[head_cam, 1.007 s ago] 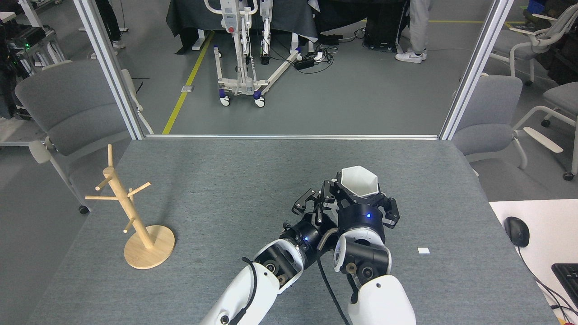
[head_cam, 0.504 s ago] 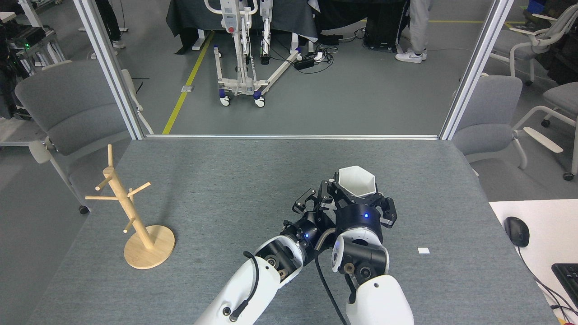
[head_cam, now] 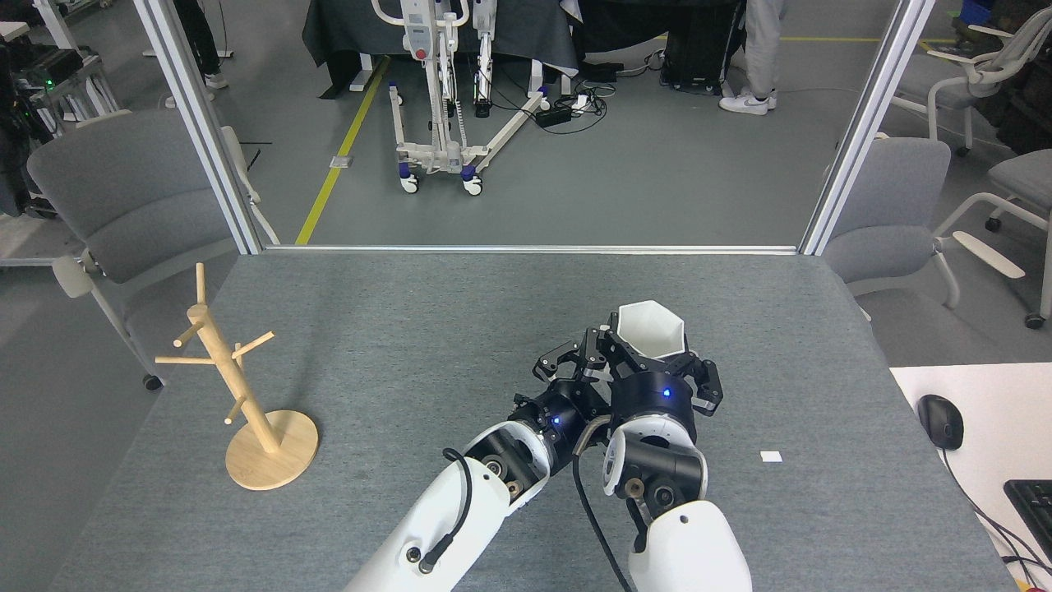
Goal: Hang cup on storage rack
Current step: 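Grasp the white cup with the left gripper beside the right gripper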
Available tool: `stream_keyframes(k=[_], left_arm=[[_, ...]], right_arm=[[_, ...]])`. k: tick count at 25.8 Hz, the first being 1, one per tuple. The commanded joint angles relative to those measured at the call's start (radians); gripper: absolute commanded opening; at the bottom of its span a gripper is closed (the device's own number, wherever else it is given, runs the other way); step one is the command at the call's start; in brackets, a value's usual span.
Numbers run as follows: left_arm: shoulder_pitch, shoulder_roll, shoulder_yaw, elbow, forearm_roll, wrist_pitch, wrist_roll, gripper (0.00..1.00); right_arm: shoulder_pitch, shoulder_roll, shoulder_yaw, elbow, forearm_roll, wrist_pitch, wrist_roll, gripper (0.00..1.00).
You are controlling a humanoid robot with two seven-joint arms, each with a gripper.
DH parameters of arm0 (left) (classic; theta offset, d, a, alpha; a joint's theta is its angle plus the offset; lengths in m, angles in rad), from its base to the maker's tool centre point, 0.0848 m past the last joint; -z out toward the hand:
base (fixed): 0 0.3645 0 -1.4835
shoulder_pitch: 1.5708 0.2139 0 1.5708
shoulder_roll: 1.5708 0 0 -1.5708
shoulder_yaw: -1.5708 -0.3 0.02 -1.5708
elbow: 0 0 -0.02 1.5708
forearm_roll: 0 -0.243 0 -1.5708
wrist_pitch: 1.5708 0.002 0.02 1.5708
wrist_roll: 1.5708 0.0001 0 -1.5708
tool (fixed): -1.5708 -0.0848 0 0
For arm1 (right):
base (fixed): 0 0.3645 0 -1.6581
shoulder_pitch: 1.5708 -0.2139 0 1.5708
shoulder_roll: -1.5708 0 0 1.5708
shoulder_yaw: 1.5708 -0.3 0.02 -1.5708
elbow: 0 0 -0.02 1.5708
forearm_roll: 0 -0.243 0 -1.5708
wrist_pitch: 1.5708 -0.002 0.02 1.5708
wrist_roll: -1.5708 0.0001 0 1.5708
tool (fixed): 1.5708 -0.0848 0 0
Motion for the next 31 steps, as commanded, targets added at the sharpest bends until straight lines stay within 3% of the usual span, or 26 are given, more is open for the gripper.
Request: stream_keyframes(k=[1,2,4,5,21,22,23,24,25,31], left_arm=[[-0.003,0.000,0.000,-0.005,-0.001,-0.006,0.004,0.54],[-0.003,0.000,0.000,-0.006,-0.001,-0.010,0.004,0.46],[-0.003,0.000,-0.002,-0.012,-0.001,-0.025,0.003,0.11],[-0.003,0.000,-0.002,-0.011,-0.001,-0.036,0.001,0.00],[-0.003,0.000,0.001,-0.008,-0.003,-0.031,0.001,0.00],[-0.003,0.000,0.001,-0.008,-0.003,-0.029,0.001,0.00],[-0.003,0.000,0.001,-0.006,-0.003,-0.029,0.001,0.00],[-0.003,0.000,0.001,-0.006,-0.003,-0.031,0.001,0.00],[-0.004,0.000,0.001,-0.006,-0.003,-0.029,0.001,0.00],[-0.003,0.000,0.003,-0.002,-0.003,-0.031,0.001,0.00]], right_arm=[[0.001,0.001,0.000,0.003,0.000,-0.003,0.002,0.00],[0.001,0.001,0.000,0.003,0.000,-0.003,0.002,0.00],[0.001,0.001,0.001,0.003,0.000,-0.003,0.002,0.00],[0.001,0.001,0.000,0.003,0.000,-0.003,0.002,0.00],[0.008,-0.002,0.000,0.017,-0.005,-0.014,0.008,0.00],[0.008,-0.004,0.000,0.021,-0.006,-0.014,0.008,0.20],[0.008,-0.005,0.000,0.030,-0.003,-0.014,0.008,0.57],[0.008,-0.007,0.000,0.035,-0.003,-0.014,0.008,0.85],[0.008,-0.008,-0.002,0.037,-0.003,-0.018,0.006,0.99],[0.007,-0.008,-0.011,0.040,-0.014,-0.106,0.003,0.99]])
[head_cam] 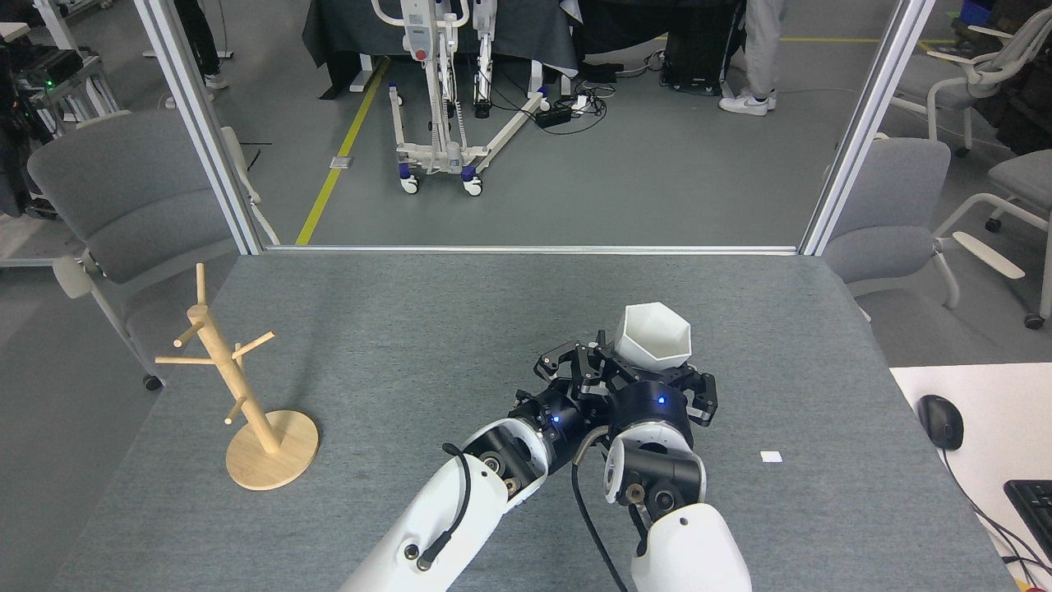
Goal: Hang cup on storage rack
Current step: 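Grasp the white cup with the left gripper beside the right gripper, then release the cup from the right gripper and withdraw it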
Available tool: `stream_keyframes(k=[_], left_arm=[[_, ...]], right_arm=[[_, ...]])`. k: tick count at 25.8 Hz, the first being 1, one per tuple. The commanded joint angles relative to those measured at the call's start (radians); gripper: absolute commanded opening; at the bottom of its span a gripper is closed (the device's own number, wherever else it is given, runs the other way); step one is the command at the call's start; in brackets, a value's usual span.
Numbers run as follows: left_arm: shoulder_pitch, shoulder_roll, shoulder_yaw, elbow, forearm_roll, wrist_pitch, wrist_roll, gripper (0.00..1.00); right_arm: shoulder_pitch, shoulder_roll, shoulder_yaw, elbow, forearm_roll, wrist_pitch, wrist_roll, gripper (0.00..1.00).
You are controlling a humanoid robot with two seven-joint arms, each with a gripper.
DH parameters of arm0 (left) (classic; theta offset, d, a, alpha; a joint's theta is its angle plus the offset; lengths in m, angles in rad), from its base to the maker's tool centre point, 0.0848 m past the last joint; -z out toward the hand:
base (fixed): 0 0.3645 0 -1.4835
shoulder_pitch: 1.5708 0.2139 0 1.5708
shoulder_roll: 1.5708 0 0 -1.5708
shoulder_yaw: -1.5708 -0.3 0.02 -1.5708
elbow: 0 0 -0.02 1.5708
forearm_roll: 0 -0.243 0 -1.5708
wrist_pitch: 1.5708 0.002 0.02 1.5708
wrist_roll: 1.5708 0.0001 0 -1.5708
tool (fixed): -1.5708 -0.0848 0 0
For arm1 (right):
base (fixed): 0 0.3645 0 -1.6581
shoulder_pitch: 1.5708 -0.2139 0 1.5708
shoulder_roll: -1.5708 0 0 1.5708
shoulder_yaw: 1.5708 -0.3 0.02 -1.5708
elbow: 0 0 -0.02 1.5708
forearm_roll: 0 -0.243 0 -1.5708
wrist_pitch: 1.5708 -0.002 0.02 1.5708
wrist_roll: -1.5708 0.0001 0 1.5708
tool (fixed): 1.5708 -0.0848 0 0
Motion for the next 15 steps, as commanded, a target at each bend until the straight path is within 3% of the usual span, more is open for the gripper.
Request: stream_keyframes(k=[1,11,15], left_arm=[[0.000,-0.001,0.000,0.001,0.000,0.002,0.007,0.00],[0.000,0.001,-0.003,0.024,0.000,0.002,0.006,0.00],[0.000,0.001,-0.003,0.029,0.000,0.002,0.006,0.00]], right_arm=[[-0.002,-0.002,-0.009,0.001,-0.004,-0.059,-0.017,0.99],[-0.002,0.008,-0.012,0.000,-0.004,-0.072,-0.028,0.99],[-0.002,0.008,-0.014,0.000,-0.004,-0.072,-0.152,0.99]])
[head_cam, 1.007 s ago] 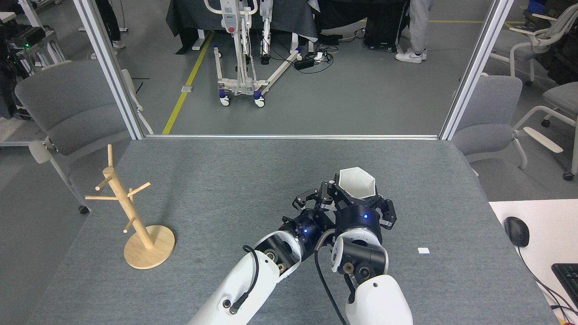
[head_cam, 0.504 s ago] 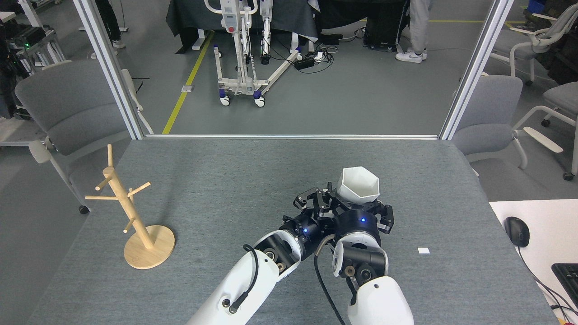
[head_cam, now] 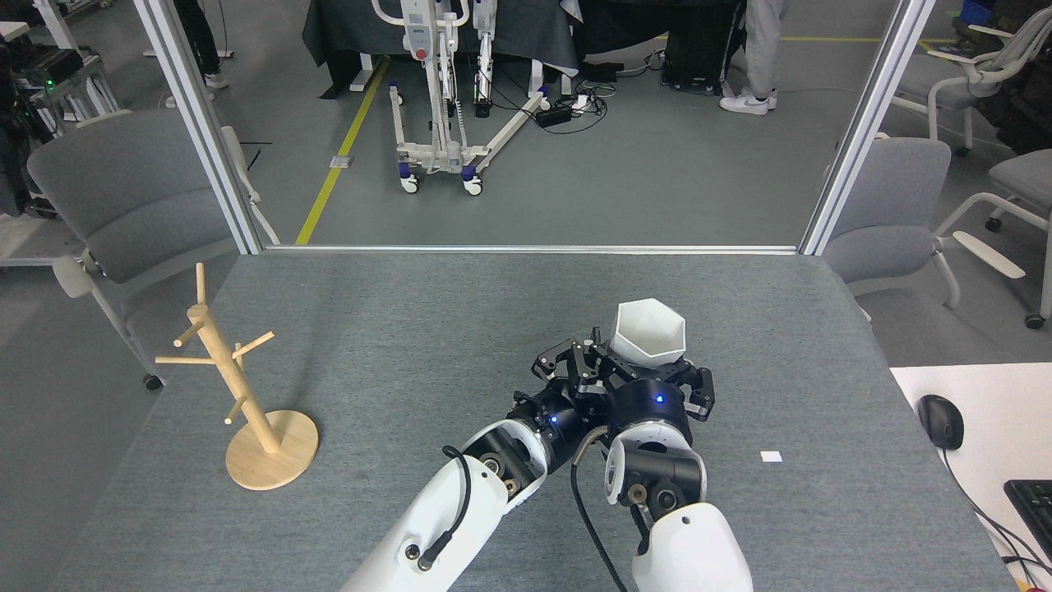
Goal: Hang cup on storage rack
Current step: 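Release the cup from the right gripper and withdraw it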
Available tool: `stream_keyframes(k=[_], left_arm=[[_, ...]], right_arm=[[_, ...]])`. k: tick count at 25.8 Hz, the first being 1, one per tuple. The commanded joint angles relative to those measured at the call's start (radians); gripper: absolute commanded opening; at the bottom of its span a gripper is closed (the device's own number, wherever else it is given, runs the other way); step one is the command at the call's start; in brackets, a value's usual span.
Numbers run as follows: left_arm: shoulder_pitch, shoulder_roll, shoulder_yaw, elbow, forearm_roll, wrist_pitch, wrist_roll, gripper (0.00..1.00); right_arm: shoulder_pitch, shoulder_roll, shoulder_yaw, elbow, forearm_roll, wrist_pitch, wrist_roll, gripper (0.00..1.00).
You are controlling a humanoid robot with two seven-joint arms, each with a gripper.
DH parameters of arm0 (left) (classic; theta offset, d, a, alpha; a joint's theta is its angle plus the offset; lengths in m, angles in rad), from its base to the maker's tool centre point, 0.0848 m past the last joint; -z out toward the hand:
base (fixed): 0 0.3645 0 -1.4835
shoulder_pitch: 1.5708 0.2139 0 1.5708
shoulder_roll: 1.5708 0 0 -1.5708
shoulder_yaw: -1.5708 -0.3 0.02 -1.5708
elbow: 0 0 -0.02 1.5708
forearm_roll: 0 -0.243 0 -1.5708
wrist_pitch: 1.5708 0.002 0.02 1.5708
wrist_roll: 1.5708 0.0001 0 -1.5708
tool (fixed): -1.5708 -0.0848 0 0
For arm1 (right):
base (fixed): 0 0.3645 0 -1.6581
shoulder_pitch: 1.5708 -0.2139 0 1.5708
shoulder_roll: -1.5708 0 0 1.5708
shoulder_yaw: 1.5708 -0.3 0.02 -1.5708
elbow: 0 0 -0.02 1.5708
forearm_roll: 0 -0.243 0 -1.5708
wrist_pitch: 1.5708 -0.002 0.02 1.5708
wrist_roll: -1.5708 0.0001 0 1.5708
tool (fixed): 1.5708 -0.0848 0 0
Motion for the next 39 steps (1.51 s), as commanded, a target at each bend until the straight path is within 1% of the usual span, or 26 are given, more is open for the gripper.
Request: stream_keyframes(k=[1,4,9,12,15,18,19,20,22,23,24,25,26,27,28,31,34,37,39], left_arm=[[0.001,0.000,0.000,0.005,0.000,-0.013,-0.012,0.00],[0.001,0.000,0.000,0.007,0.000,-0.013,-0.012,0.00],[0.001,0.000,0.000,0.010,0.000,-0.013,-0.012,0.00],[0.002,0.000,0.000,0.016,0.000,-0.013,-0.012,0.00],[0.005,0.000,0.000,0.016,0.000,-0.013,-0.011,0.00],[0.019,0.002,0.000,0.011,-0.006,-0.014,-0.009,0.00],[0.034,0.006,0.000,0.005,-0.008,-0.014,-0.009,0.00],[0.051,0.011,0.001,-0.002,-0.009,-0.014,-0.009,0.00],[0.074,0.020,0.001,-0.036,-0.011,-0.014,-0.009,0.00],[0.097,0.037,0.006,-0.065,-0.011,-0.013,-0.011,0.00],[0.125,0.072,0.011,-0.096,-0.011,-0.013,-0.012,0.00],[0.148,0.117,0.018,-0.131,-0.011,-0.011,-0.012,0.00],[0.165,0.151,0.029,-0.171,-0.009,-0.010,-0.014,0.00],[0.186,0.180,0.049,-0.211,-0.008,-0.010,-0.015,0.00],[0.217,0.201,0.081,-0.242,-0.008,-0.014,-0.014,0.00],[0.303,0.256,0.167,-0.343,-0.006,-0.033,-0.026,0.00],[0.402,0.327,0.235,-0.484,-0.005,-0.054,-0.042,0.00],[0.516,0.361,0.307,-0.622,-0.005,-0.071,-0.065,0.00],[0.591,0.376,0.368,-0.708,-0.005,-0.097,-0.075,0.00]], right_arm=[[0.000,0.002,-0.001,-0.001,0.000,-0.026,-0.145,0.99],[0.000,0.008,-0.002,-0.001,-0.002,-0.028,-0.254,0.99],[0.000,0.021,-0.002,-0.001,-0.003,-0.028,-0.329,0.99],[-0.002,0.031,-0.004,-0.001,-0.006,-0.025,-0.444,0.99],[-0.003,0.030,-0.048,-0.001,-0.018,-0.028,-0.531,0.99],[-0.011,0.016,-0.122,-0.001,-0.023,-0.040,-0.542,0.99],[-0.013,0.008,-0.165,-0.001,-0.035,-0.059,-0.542,0.99],[-0.014,-0.007,-0.219,-0.001,-0.061,-0.097,-0.540,0.99],[-0.014,-0.073,-0.321,0.002,-0.161,-0.217,-0.536,0.99],[-0.013,-0.113,-0.367,0.010,-0.222,-0.289,-0.534,0.99],[-0.011,-0.151,-0.410,0.027,-0.275,-0.364,-0.534,0.99],[-0.006,-0.191,-0.449,0.045,-0.311,-0.445,-0.534,0.99],[-0.002,-0.223,-0.476,0.065,-0.331,-0.525,-0.534,0.99],[0.006,-0.245,-0.499,0.085,-0.334,-0.589,-0.536,0.99],[0.021,-0.254,-0.515,0.094,-0.334,-0.631,-0.536,0.99],[0.086,-0.258,-0.532,0.096,-0.331,-0.641,-0.534,0.99],[0.118,-0.265,-0.532,0.096,-0.324,-0.641,-0.533,0.99],[0.139,-0.263,-0.532,0.096,-0.318,-0.649,-0.533,0.99],[0.165,-0.265,-0.528,0.093,-0.258,-0.661,-0.537,0.99]])
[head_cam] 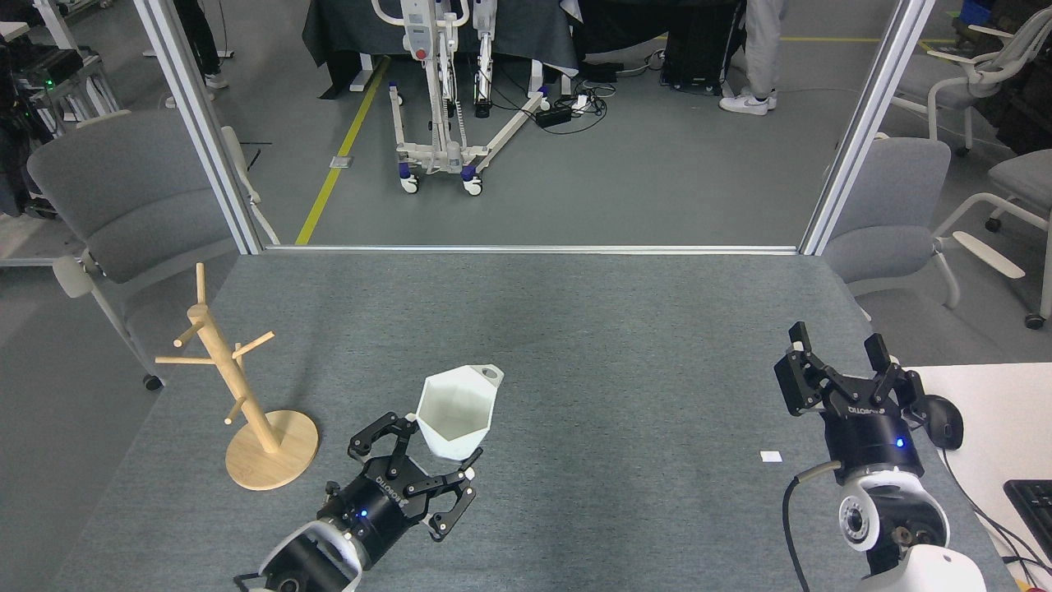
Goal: Hang cup on storage rack
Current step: 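Carry the cup with the left gripper past the wooden stand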
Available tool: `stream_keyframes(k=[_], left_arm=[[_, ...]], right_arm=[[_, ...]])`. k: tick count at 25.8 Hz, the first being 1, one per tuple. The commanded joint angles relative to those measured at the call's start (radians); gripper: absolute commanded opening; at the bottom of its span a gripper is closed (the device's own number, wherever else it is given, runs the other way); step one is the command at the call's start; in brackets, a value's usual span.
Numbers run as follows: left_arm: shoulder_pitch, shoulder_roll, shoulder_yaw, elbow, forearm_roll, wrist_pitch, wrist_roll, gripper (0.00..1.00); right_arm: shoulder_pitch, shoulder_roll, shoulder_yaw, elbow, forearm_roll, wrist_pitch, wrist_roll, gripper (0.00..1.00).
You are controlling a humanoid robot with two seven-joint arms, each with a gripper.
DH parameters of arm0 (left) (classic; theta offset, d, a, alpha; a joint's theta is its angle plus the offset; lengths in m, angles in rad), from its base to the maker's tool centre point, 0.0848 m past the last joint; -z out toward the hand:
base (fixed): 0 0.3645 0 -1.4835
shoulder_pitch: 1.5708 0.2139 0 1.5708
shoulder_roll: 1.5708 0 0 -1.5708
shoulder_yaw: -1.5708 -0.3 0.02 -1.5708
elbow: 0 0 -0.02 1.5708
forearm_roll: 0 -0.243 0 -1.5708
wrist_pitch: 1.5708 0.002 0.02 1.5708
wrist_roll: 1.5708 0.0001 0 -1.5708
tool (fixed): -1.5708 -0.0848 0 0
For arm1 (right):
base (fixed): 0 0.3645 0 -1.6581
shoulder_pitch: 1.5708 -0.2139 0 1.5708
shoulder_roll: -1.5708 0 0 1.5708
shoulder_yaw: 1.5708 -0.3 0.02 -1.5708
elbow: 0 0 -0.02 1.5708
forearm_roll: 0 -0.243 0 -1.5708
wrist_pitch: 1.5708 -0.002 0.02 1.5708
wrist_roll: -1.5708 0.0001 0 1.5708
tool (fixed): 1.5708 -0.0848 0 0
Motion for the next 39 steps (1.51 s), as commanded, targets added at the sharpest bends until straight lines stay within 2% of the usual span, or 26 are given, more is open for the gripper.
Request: stream_keyframes(k=[1,6,10,18,23,28,33,36,39], left_arm=[[0.137,0.034,0.107,-0.133,0.000,-0.047,-0.016,0.00],[0.193,0.038,0.204,-0.129,0.000,-0.131,0.017,0.00],[0.246,0.038,0.304,-0.130,0.000,-0.208,0.111,0.00],[0.349,0.025,0.604,-0.130,0.006,-0.455,0.223,0.00],[0.361,0.022,0.798,-0.129,0.026,-0.457,0.237,0.00],[0.349,-0.012,0.871,-0.116,0.022,-0.457,0.188,0.00],[0.322,-0.005,0.871,-0.035,0.009,-0.254,0.096,0.00],[0.248,-0.003,0.871,0.020,-0.012,-0.161,0.036,0.00],[0.165,0.002,0.871,0.086,-0.018,-0.111,0.004,0.00]], right_arm=[[0.040,-0.002,0.001,-0.007,0.074,-0.027,-0.008,0.99],[0.073,0.009,0.001,-0.007,0.096,-0.028,-0.057,0.99],[0.099,0.006,-0.001,0.002,0.096,-0.039,-0.058,1.00],[0.127,0.024,0.004,0.007,0.097,-0.040,-0.058,1.00],[0.125,0.015,0.005,0.010,0.085,-0.042,-0.058,1.00],[0.125,0.032,0.005,0.024,0.097,-0.036,-0.055,1.00],[0.118,0.035,0.005,0.030,0.103,-0.031,-0.051,1.00],[0.118,0.049,0.005,0.033,0.103,-0.030,-0.051,1.00],[0.116,0.036,0.007,0.033,0.099,-0.030,-0.051,1.00]])
